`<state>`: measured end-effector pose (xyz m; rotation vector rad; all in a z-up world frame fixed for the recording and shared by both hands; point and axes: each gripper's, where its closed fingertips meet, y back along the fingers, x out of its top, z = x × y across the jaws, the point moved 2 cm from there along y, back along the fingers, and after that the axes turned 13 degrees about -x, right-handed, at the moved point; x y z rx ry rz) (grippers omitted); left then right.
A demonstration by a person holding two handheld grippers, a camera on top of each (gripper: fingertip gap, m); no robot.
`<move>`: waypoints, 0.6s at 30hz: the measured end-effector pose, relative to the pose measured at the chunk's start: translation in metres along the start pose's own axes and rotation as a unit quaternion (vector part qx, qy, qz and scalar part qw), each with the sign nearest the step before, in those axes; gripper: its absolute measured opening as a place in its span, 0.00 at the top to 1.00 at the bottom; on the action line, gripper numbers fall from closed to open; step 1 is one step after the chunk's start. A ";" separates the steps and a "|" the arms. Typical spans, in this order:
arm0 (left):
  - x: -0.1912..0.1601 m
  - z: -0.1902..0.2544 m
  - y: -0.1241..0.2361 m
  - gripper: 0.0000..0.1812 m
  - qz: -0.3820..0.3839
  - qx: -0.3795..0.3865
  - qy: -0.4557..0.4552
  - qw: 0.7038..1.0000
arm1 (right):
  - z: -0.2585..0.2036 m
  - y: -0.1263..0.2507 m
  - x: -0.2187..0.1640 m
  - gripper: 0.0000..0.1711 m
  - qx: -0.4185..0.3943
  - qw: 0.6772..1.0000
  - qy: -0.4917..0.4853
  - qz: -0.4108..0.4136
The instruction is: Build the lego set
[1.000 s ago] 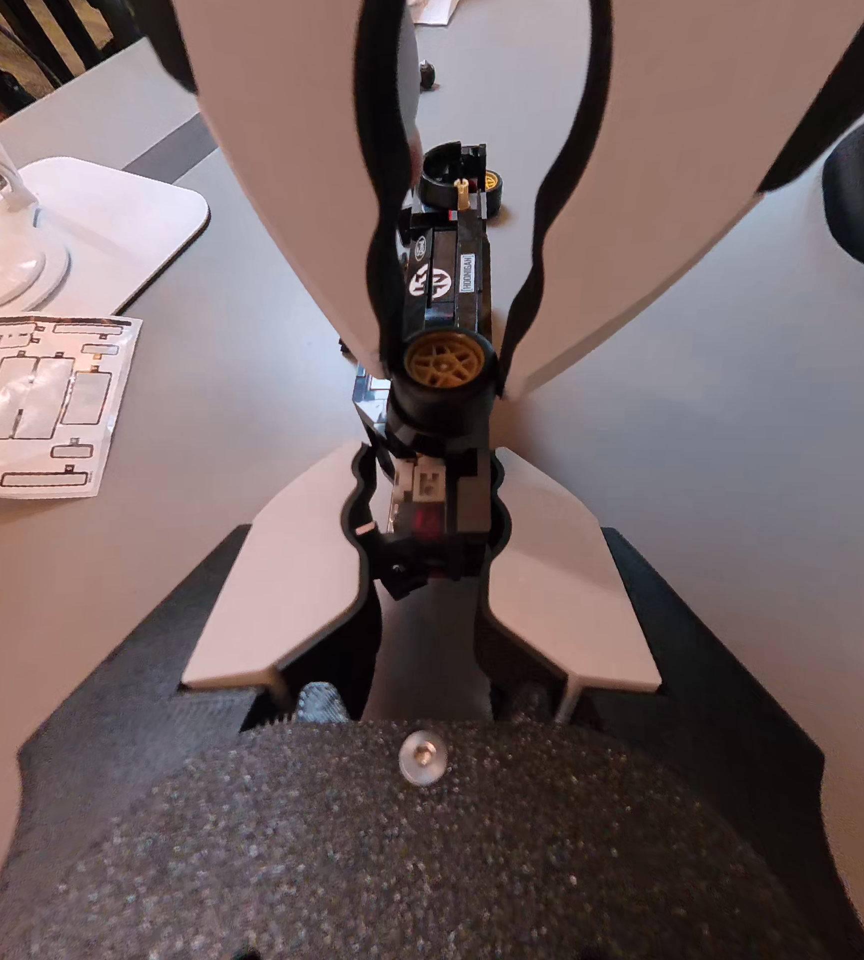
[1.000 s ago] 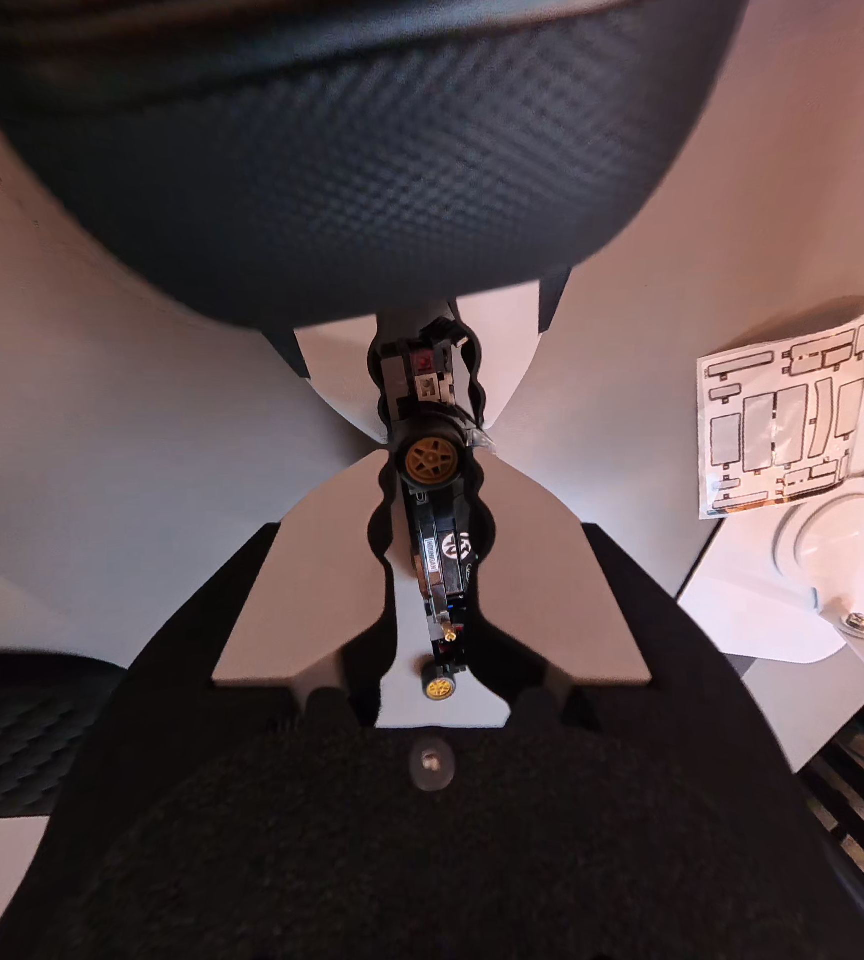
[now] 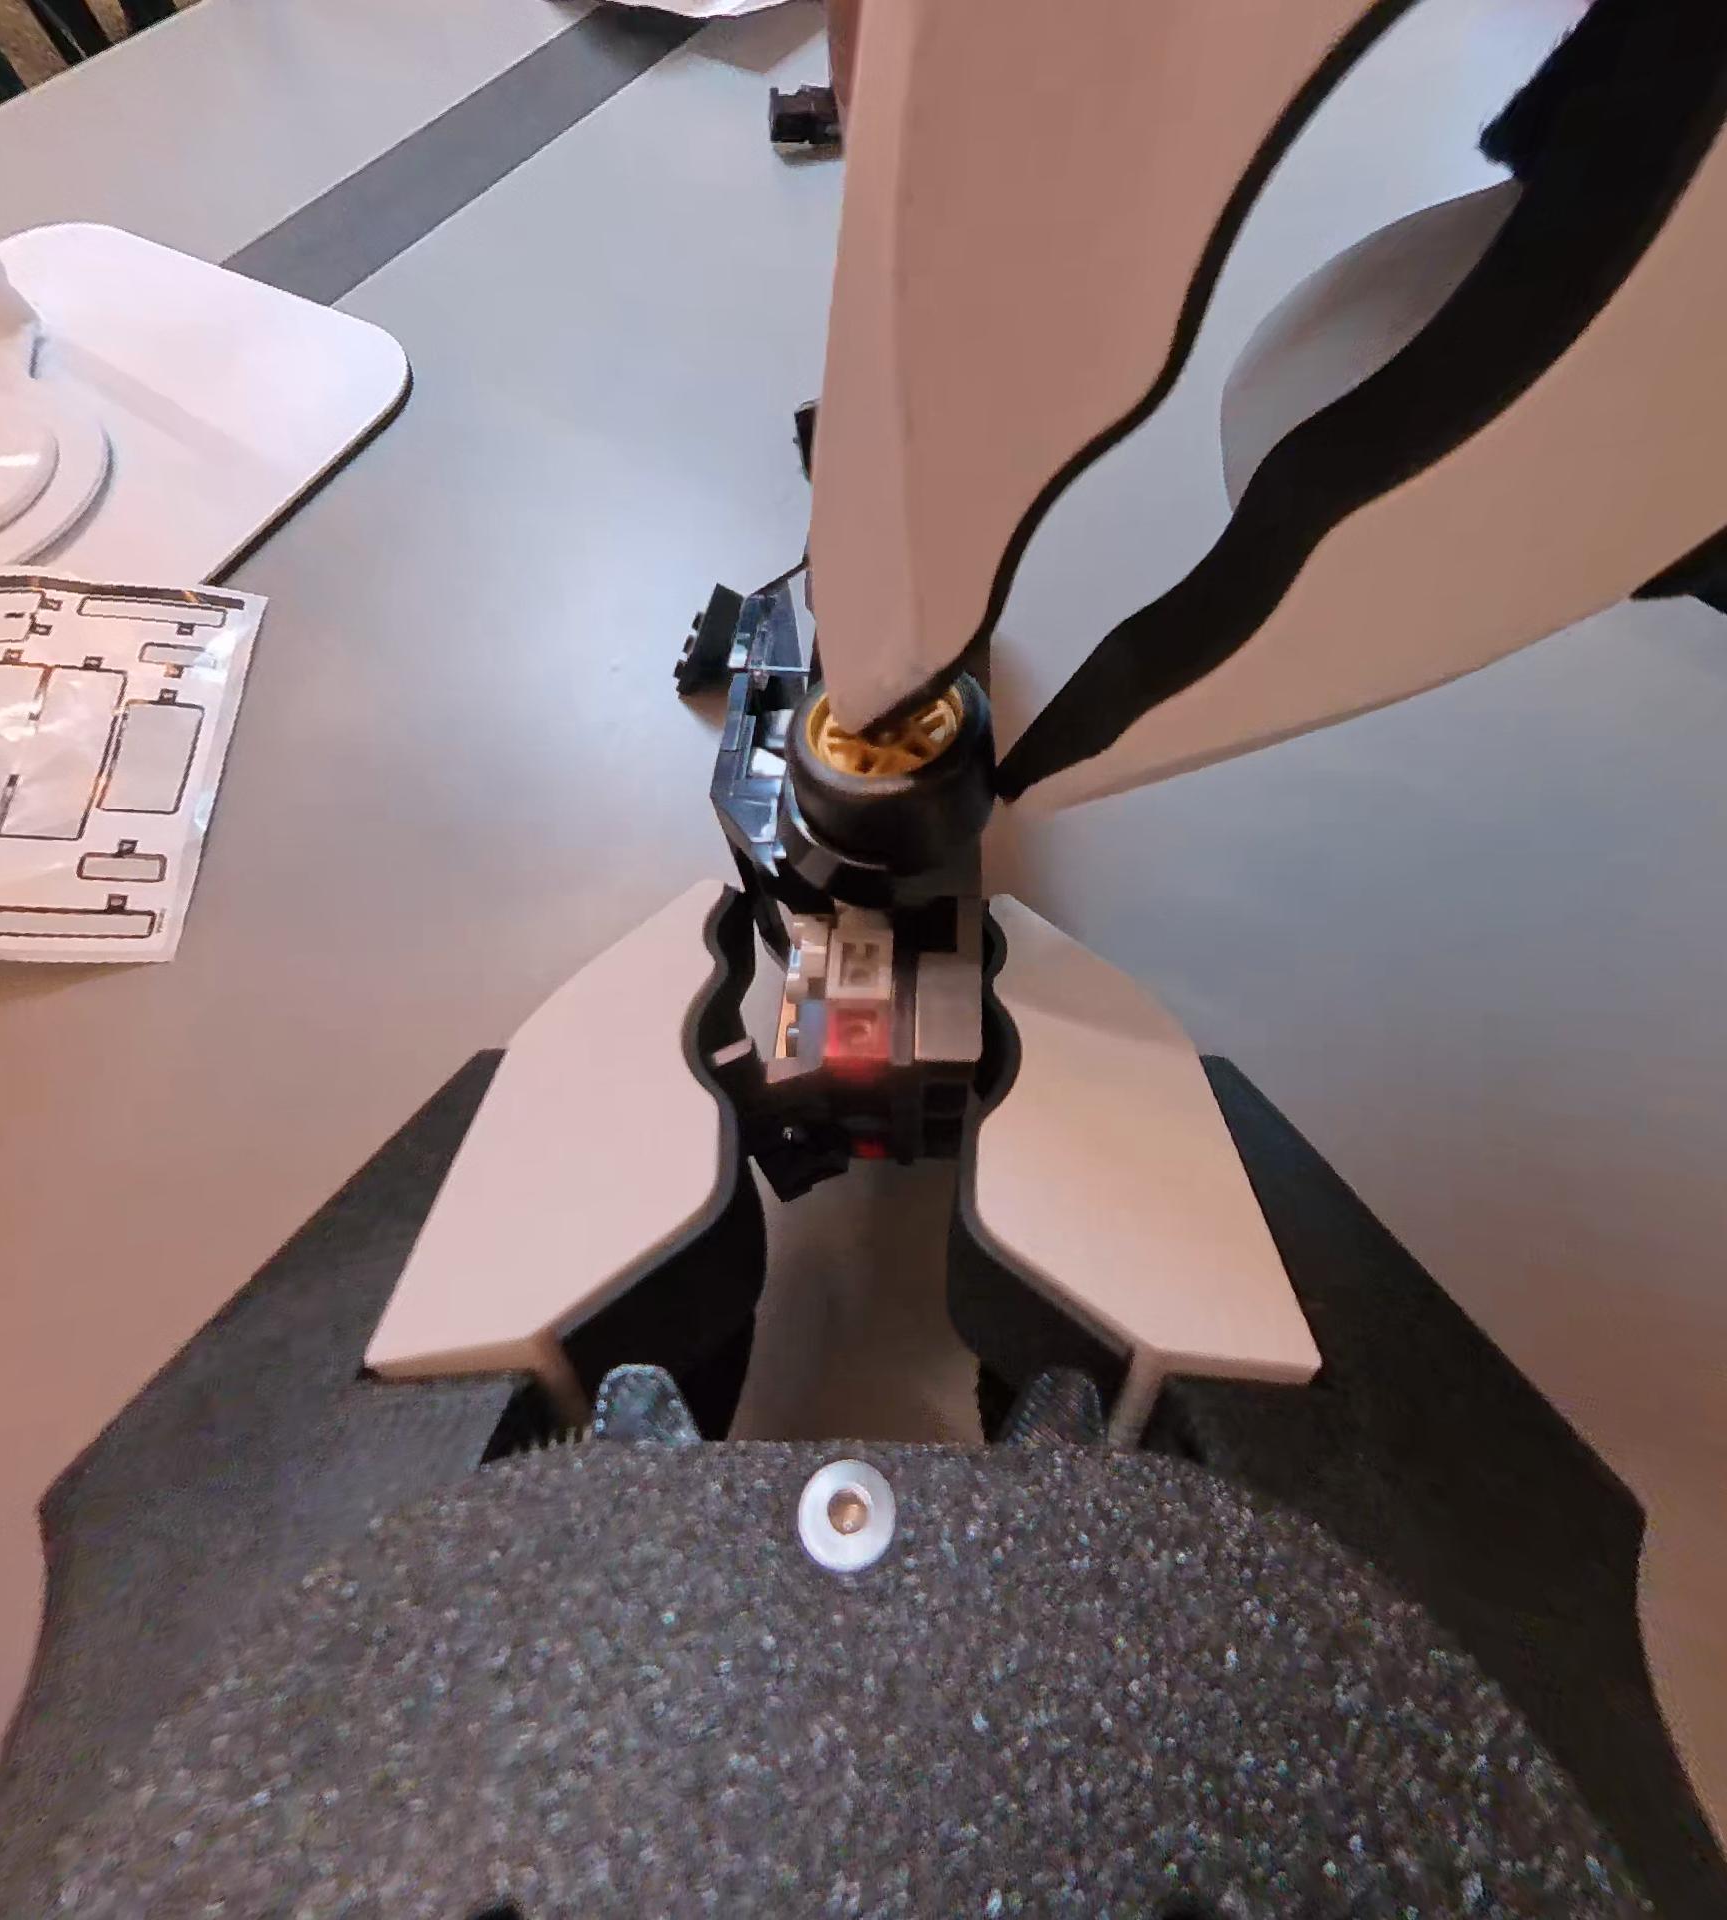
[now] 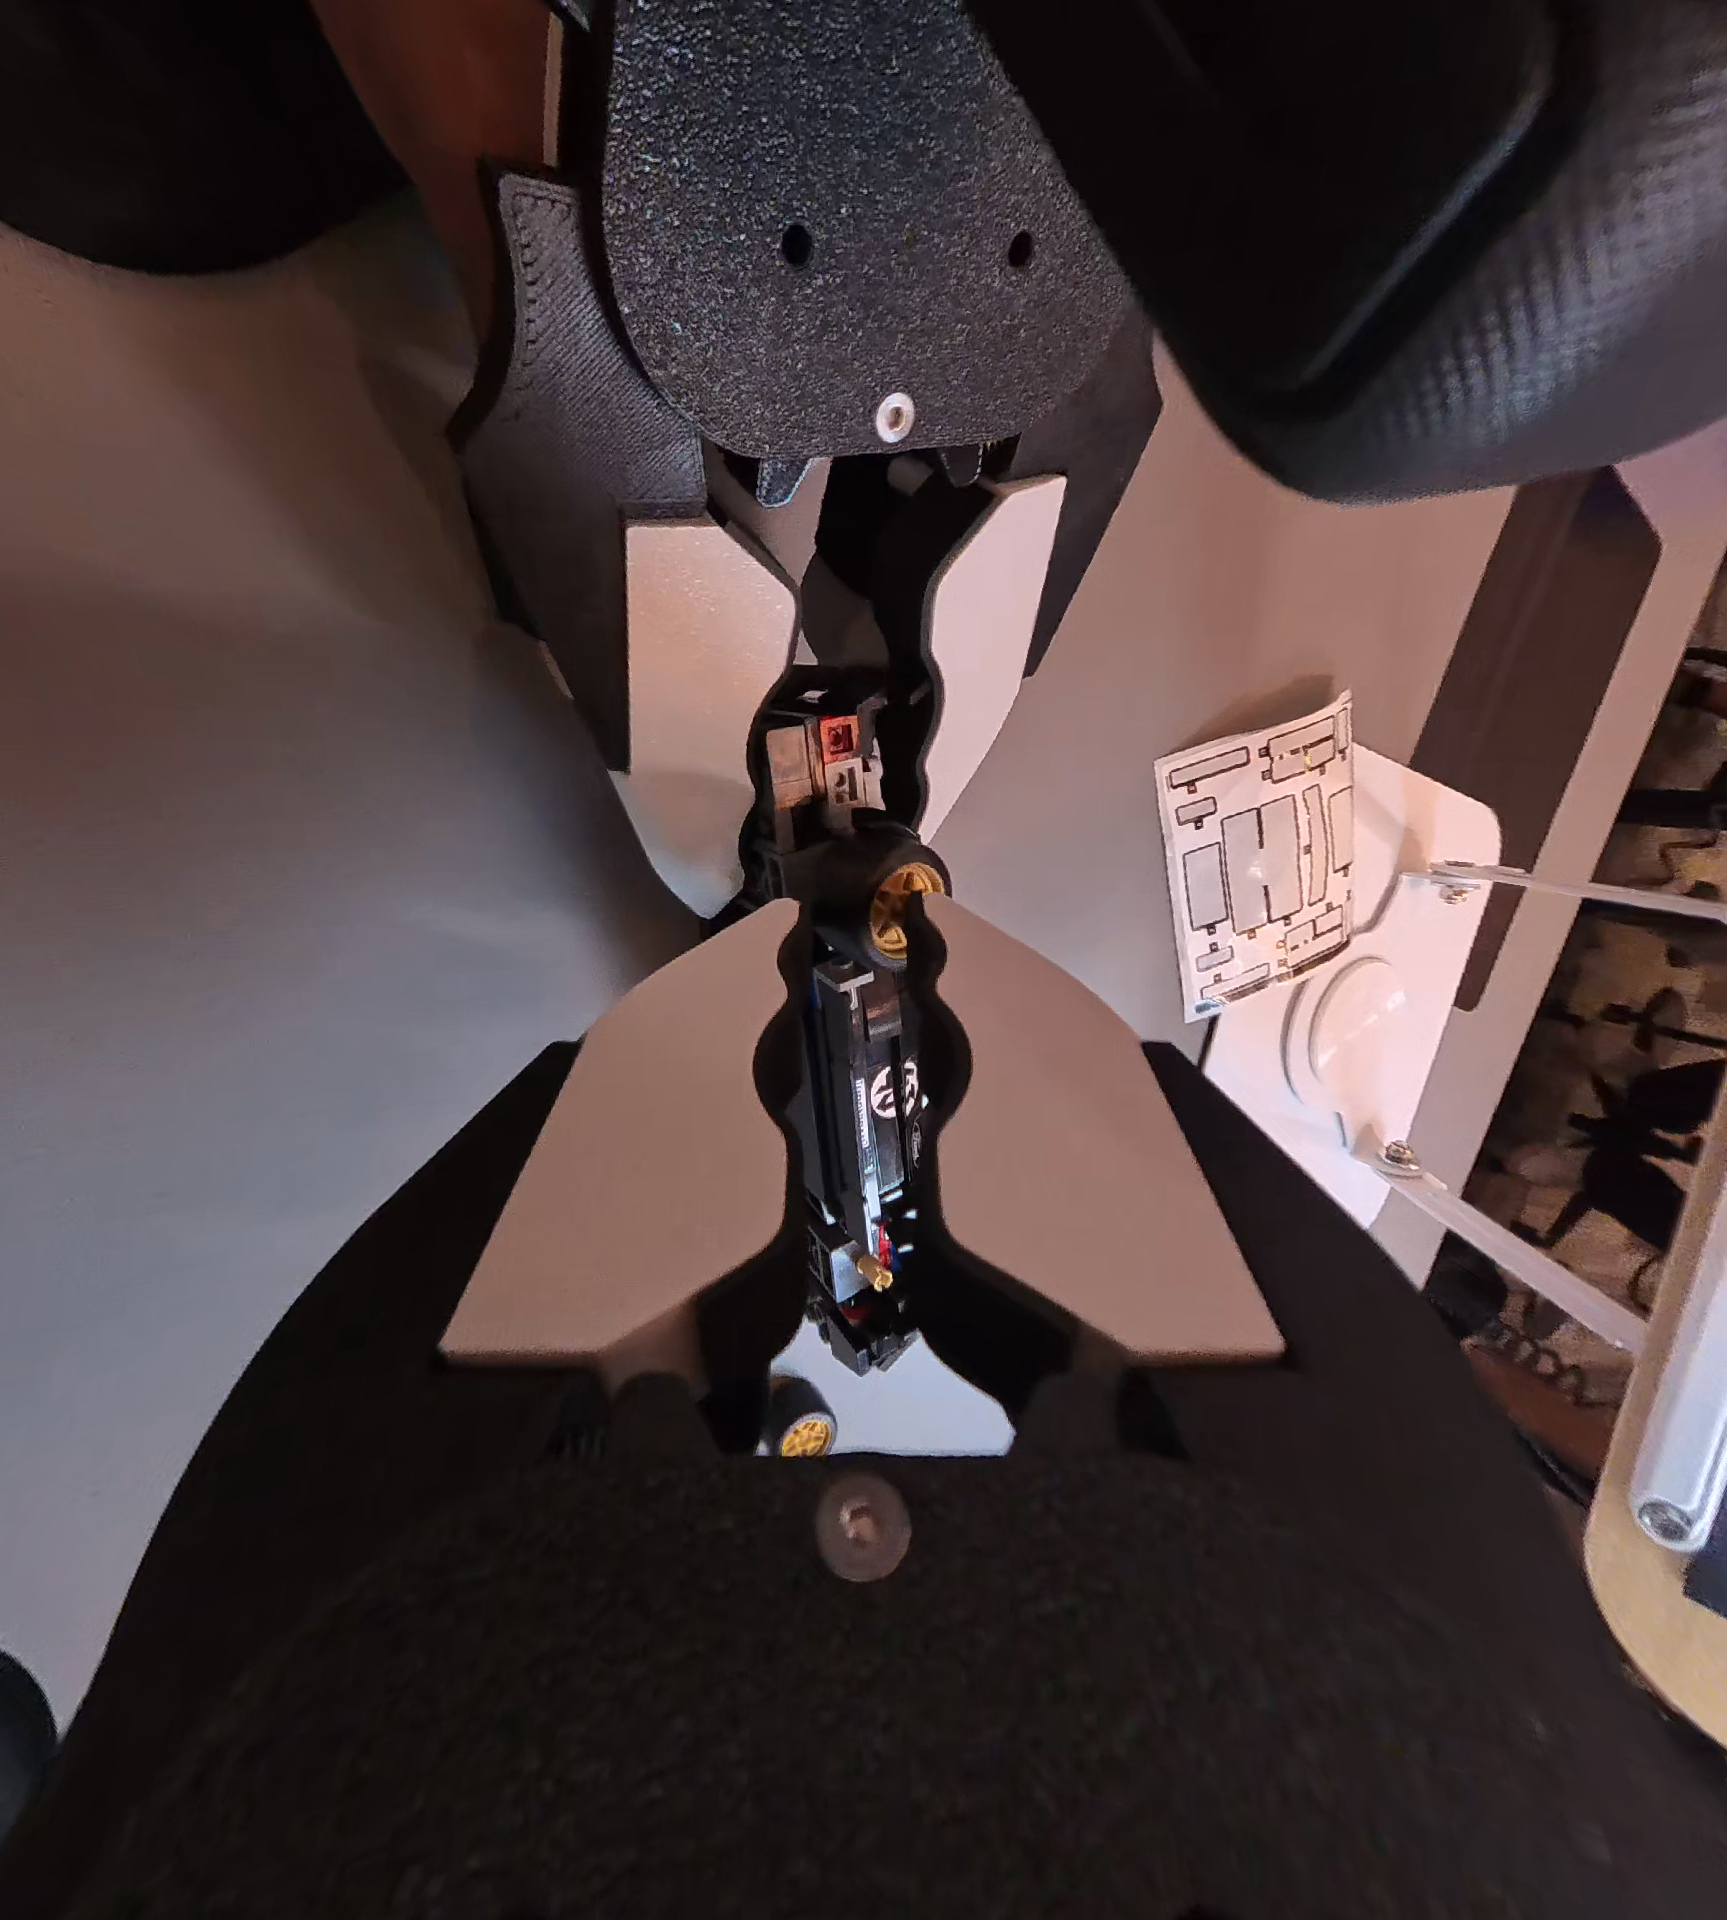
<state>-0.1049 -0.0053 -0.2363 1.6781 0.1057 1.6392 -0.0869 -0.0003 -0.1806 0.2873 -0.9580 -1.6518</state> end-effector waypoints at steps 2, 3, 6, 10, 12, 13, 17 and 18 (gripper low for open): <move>0.000 0.002 -0.001 0.78 -0.003 0.000 -0.006 1.000 | -0.003 0.002 -0.001 0.90 -0.021 1.000 0.006 0.004; 0.000 0.003 -0.001 0.78 -0.004 0.001 -0.010 1.000 | -0.004 0.002 -0.001 0.90 -0.035 0.999 0.013 0.005; 0.001 0.005 -0.002 0.78 -0.008 0.003 -0.018 1.000 | -0.008 0.003 -0.002 0.90 -0.081 0.996 0.038 0.006; -0.001 0.007 -0.002 0.78 -0.011 0.009 -0.035 0.999 | -0.014 0.004 -0.002 0.88 -0.120 0.991 0.055 0.006; -0.001 0.007 -0.002 0.77 -0.012 0.012 -0.044 0.999 | -0.015 0.005 -0.001 0.89 -0.141 0.988 0.061 0.006; -0.001 0.007 -0.002 0.77 -0.013 0.014 -0.048 0.999 | -0.015 0.005 -0.001 0.90 -0.151 0.986 0.065 0.005; 0.003 0.010 -0.002 0.77 -0.006 0.007 -0.057 0.998 | -0.016 0.012 0.001 0.89 -0.160 0.986 0.048 0.002; 0.003 0.011 -0.003 0.77 -0.004 0.004 -0.057 0.998 | -0.015 0.014 0.001 0.89 -0.163 0.986 0.044 0.004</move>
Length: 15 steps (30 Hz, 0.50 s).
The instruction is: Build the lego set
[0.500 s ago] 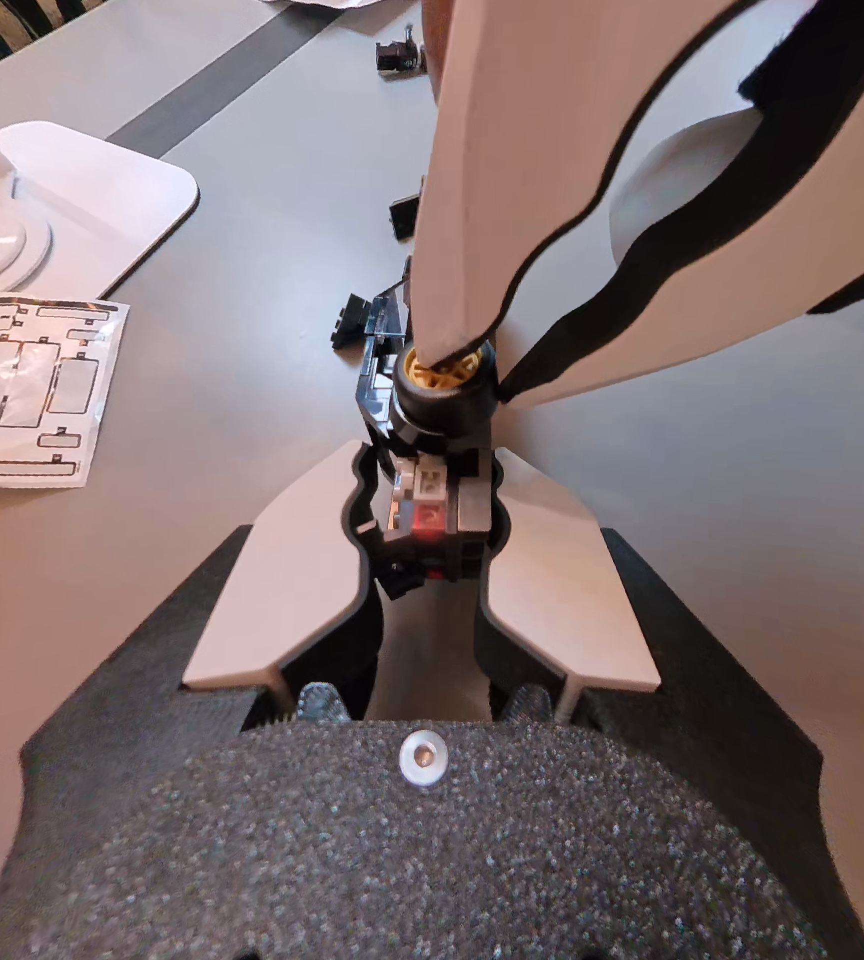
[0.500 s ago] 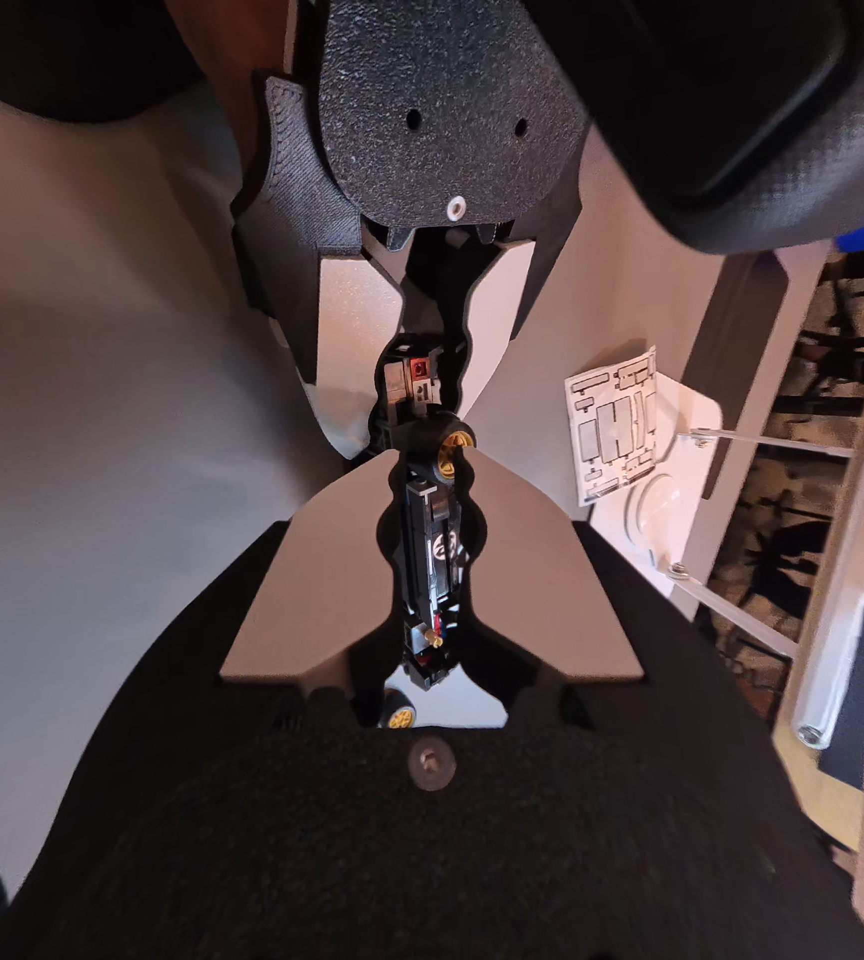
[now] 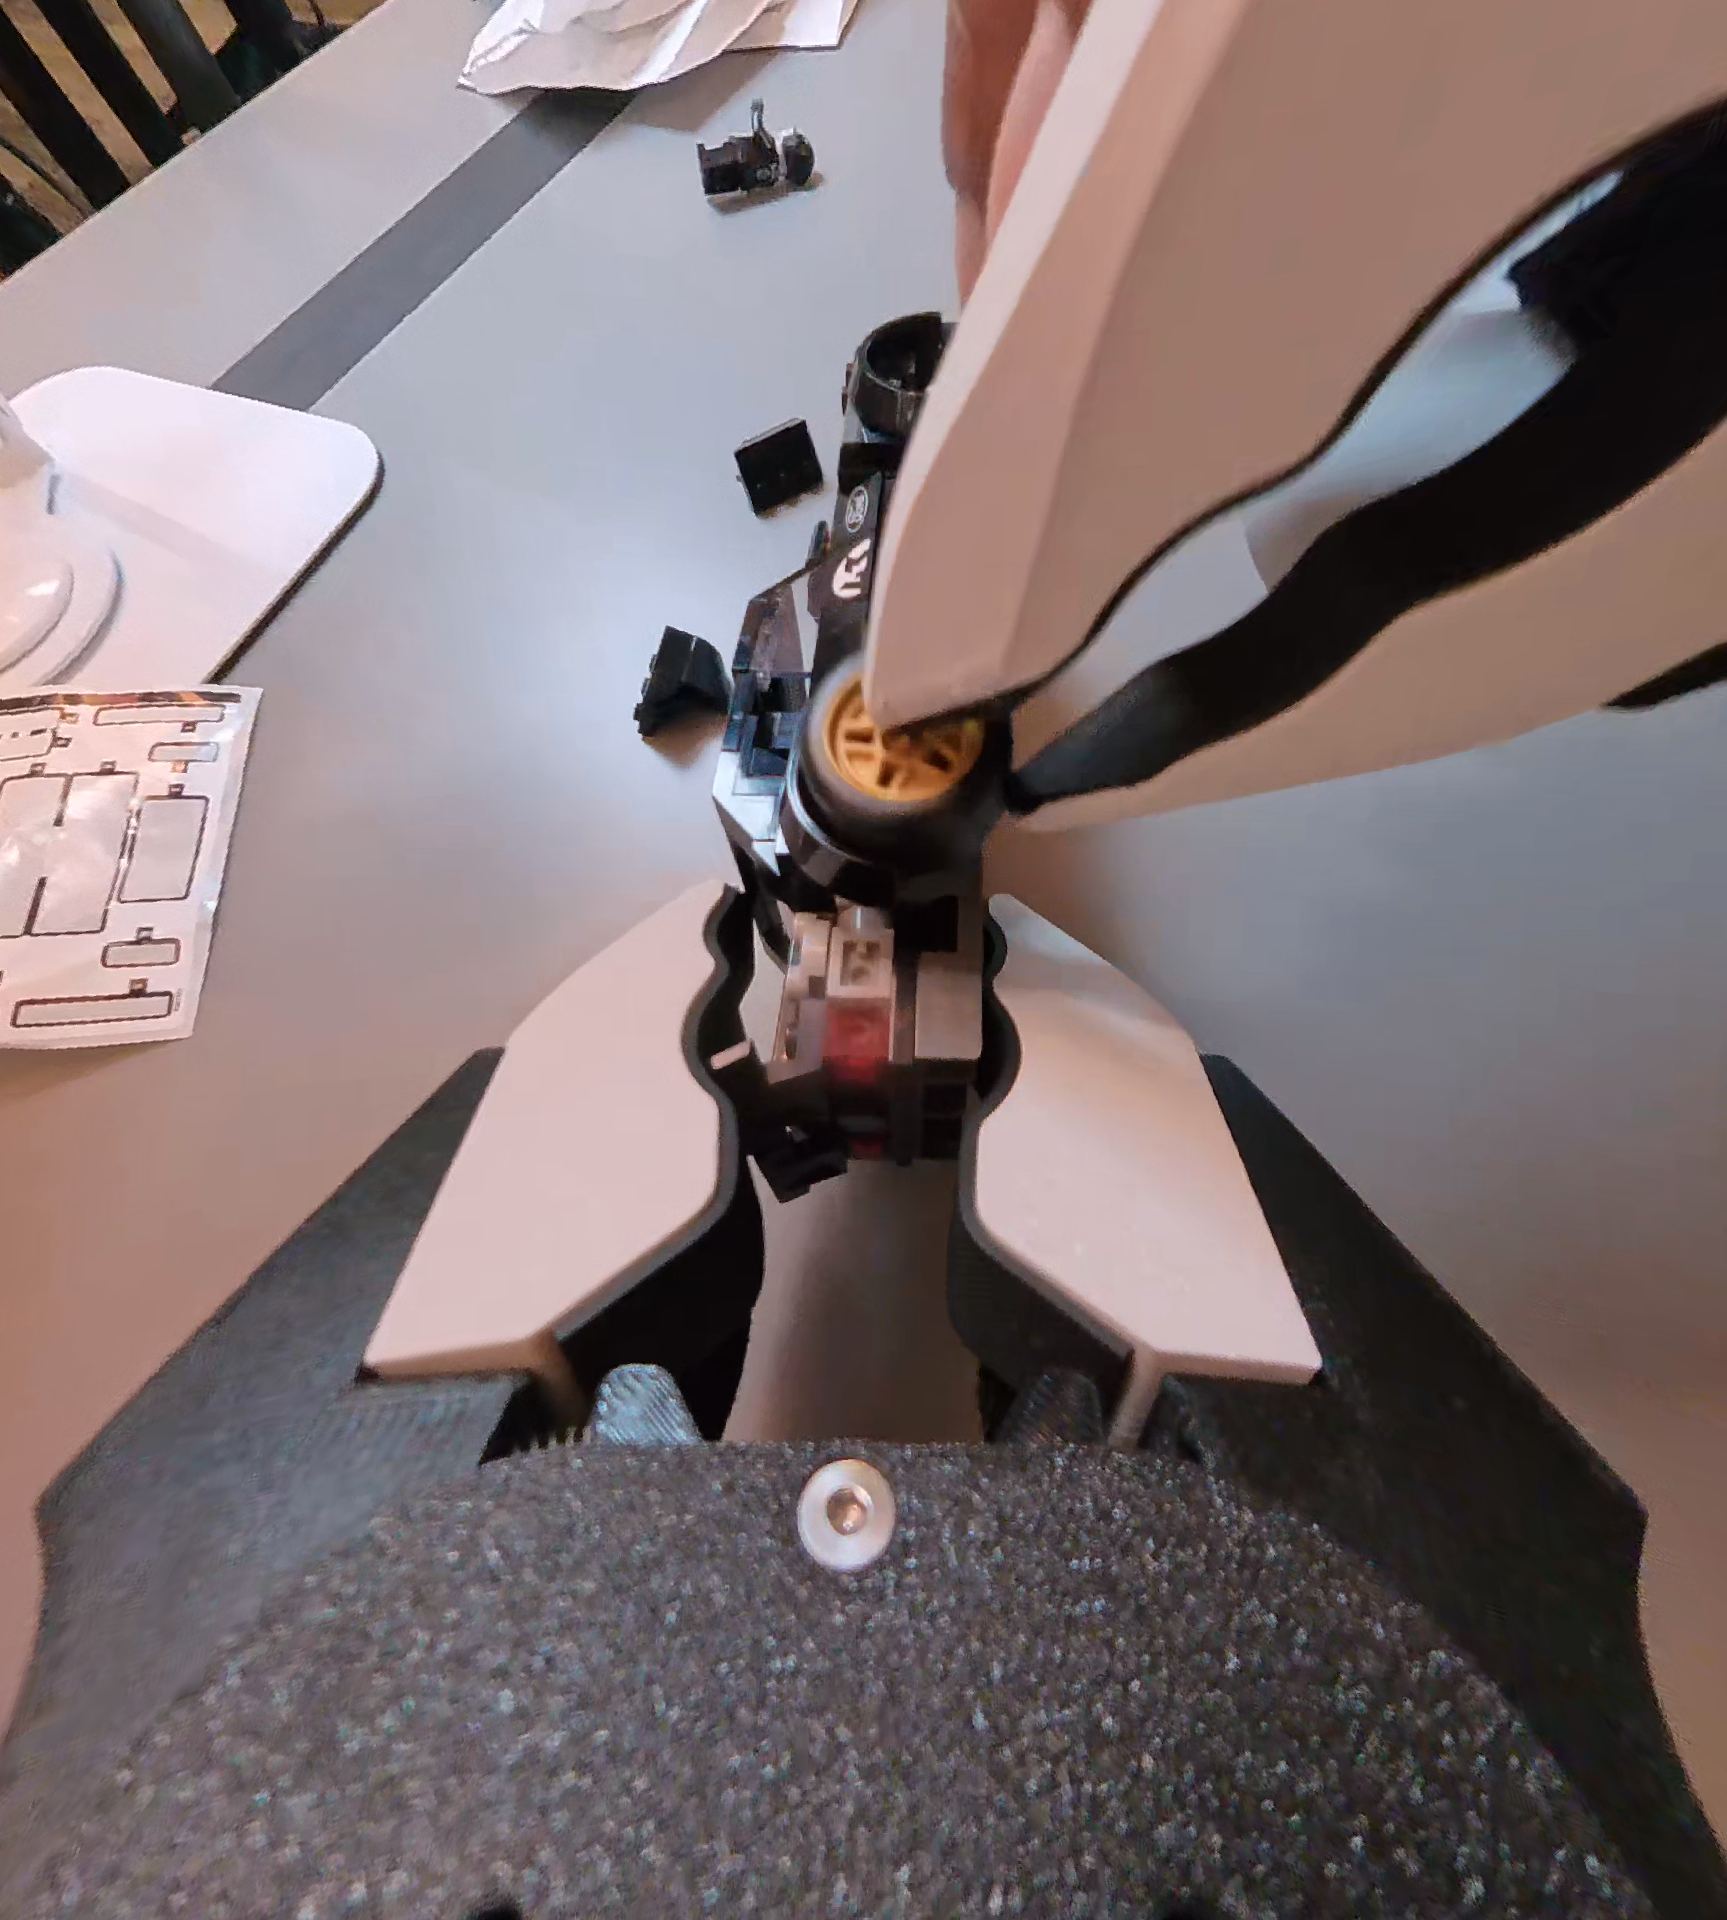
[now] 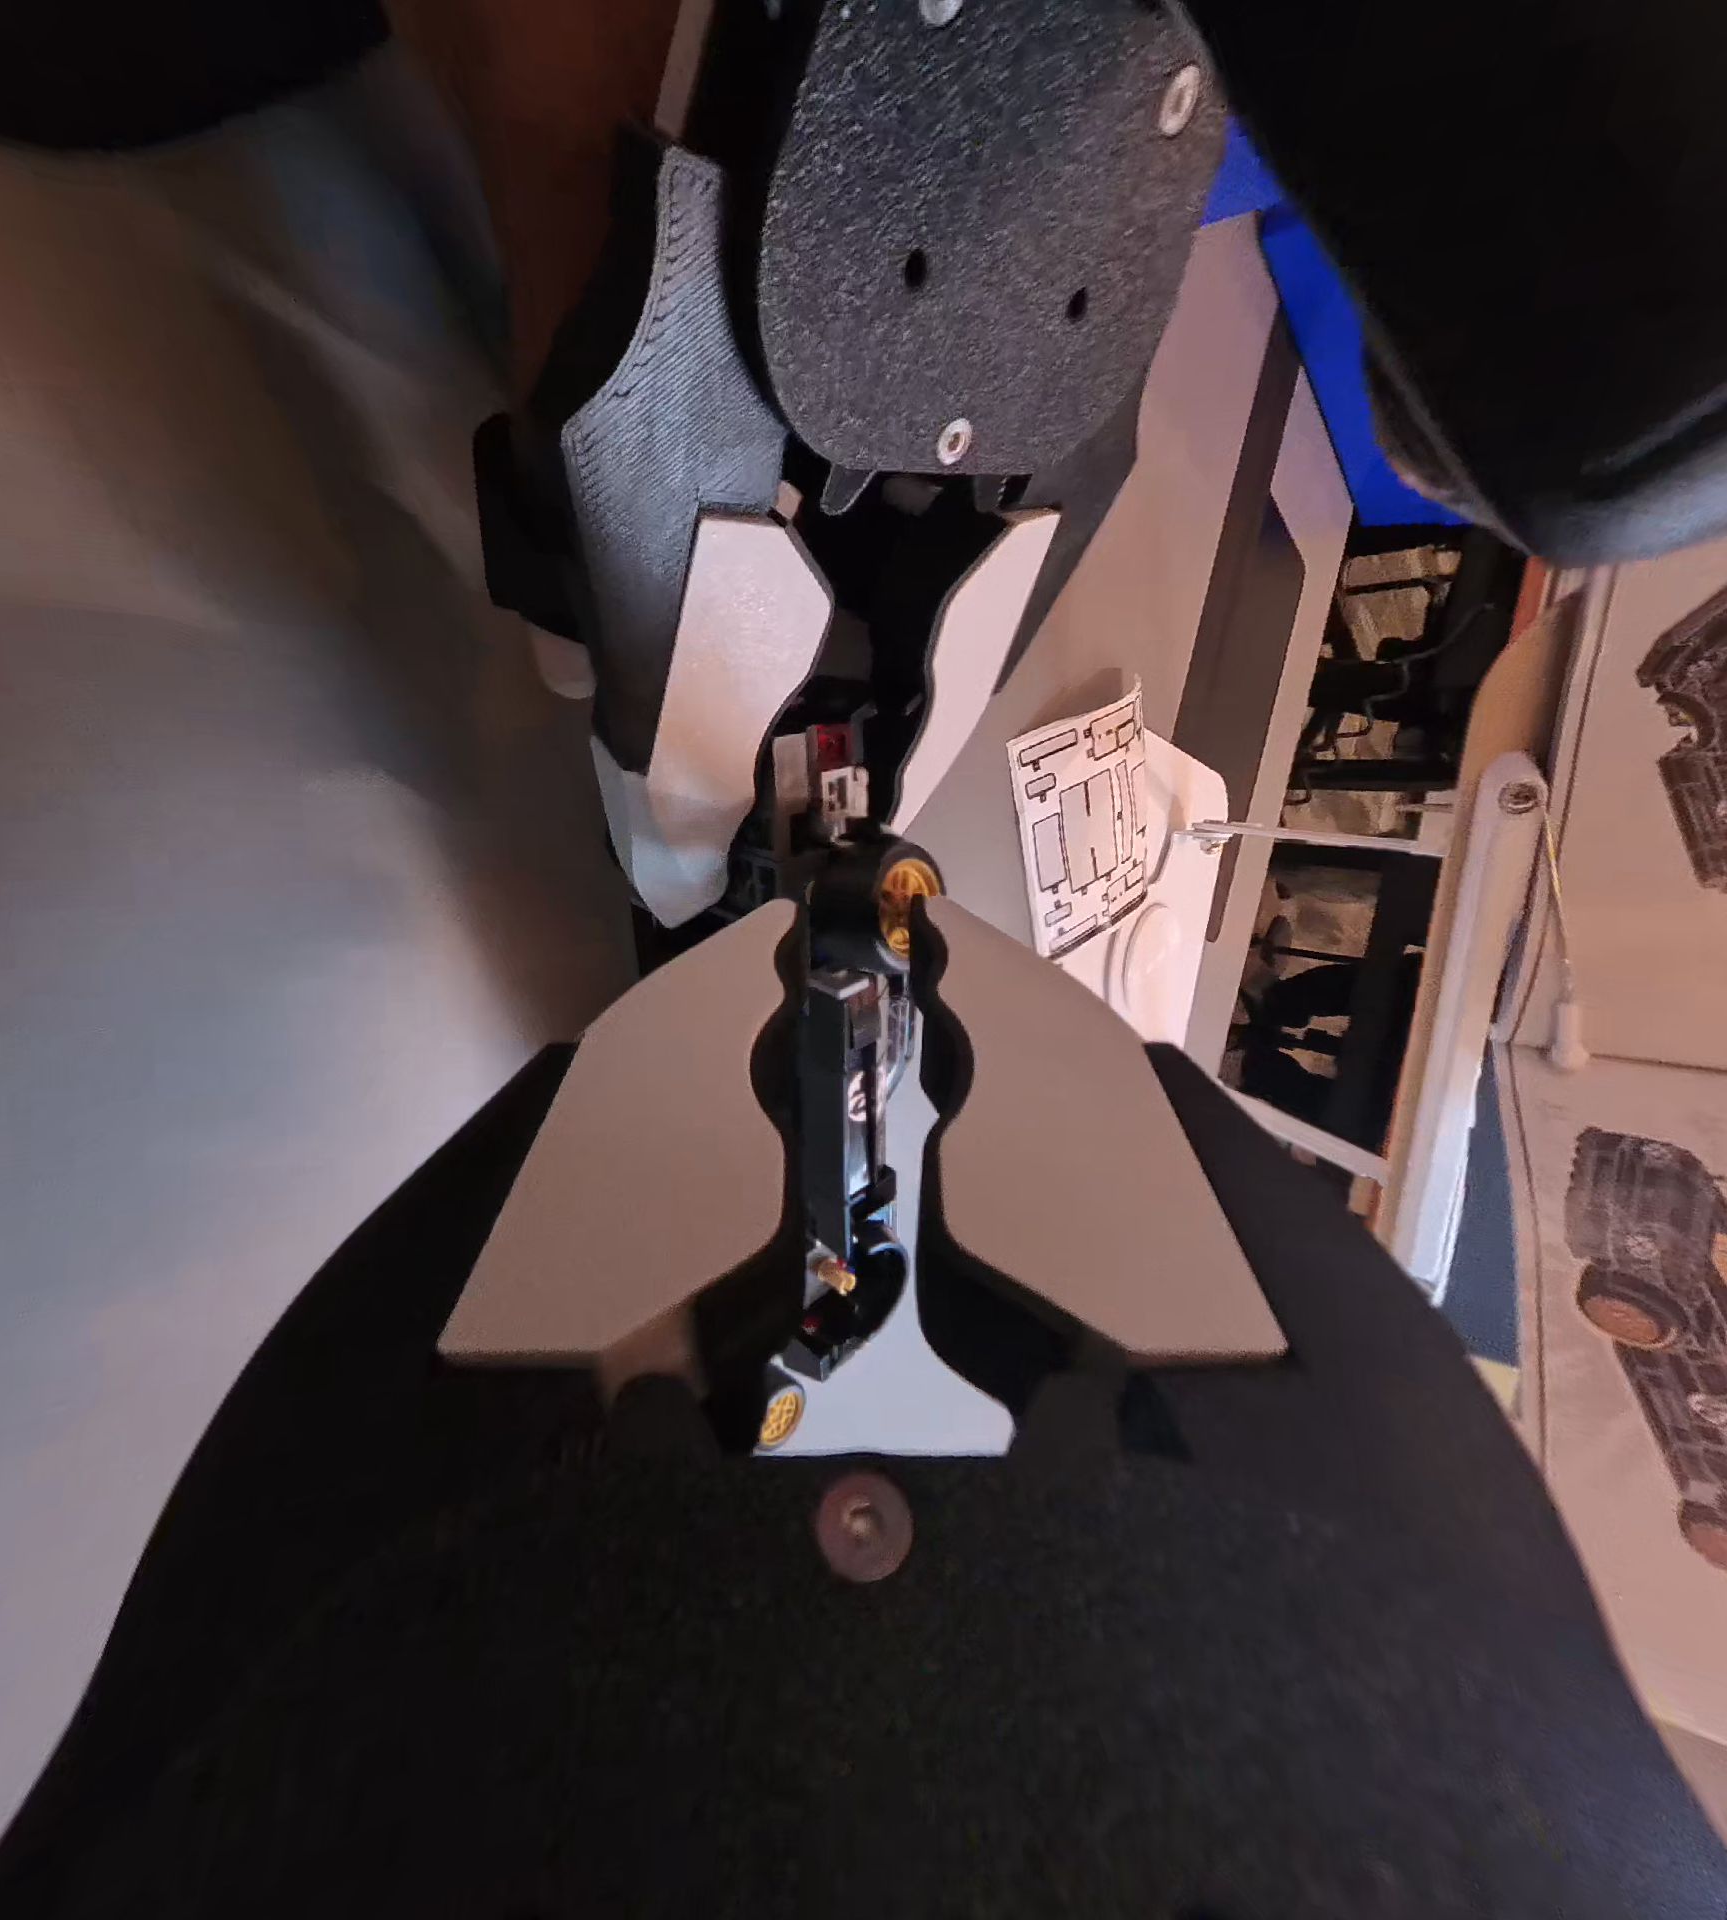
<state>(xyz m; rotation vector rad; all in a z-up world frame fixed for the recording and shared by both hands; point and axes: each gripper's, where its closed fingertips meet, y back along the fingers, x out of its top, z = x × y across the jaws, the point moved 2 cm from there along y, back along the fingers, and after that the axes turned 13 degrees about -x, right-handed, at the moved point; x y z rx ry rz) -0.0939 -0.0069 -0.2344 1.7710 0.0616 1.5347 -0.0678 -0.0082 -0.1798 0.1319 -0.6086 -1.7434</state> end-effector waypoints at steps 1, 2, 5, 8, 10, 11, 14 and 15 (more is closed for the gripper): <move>0.000 0.001 0.000 0.77 -0.001 0.001 -0.008 1.000 | 0.003 0.002 0.000 0.90 -0.011 1.000 -0.001 0.002; 0.000 0.001 0.000 0.77 -0.002 0.004 -0.013 1.000 | 0.003 0.003 0.000 0.90 -0.012 1.000 -0.006 0.003; 0.001 0.001 -0.001 0.77 -0.001 0.005 -0.019 1.000 | -0.002 0.005 -0.001 0.90 0.000 1.000 -0.027 0.005; 0.000 0.002 -0.001 0.77 -0.002 0.007 -0.022 1.000 | -0.006 0.003 -0.004 0.89 0.000 1.000 -0.031 0.000; 0.000 0.002 -0.001 0.77 -0.002 0.007 -0.026 1.000 | -0.006 0.003 -0.004 0.89 0.003 0.999 -0.038 0.000; 0.000 0.002 -0.001 0.77 -0.001 0.007 -0.026 1.000 | -0.006 0.003 -0.004 0.89 0.005 0.999 -0.038 0.000; -0.001 0.001 -0.001 0.77 -0.001 0.004 -0.025 1.000 | -0.007 0.003 -0.004 0.90 0.005 1.000 -0.017 -0.002; -0.001 0.001 -0.001 0.77 -0.001 0.003 -0.023 1.000 | -0.007 0.003 -0.004 0.90 0.004 1.000 -0.011 -0.003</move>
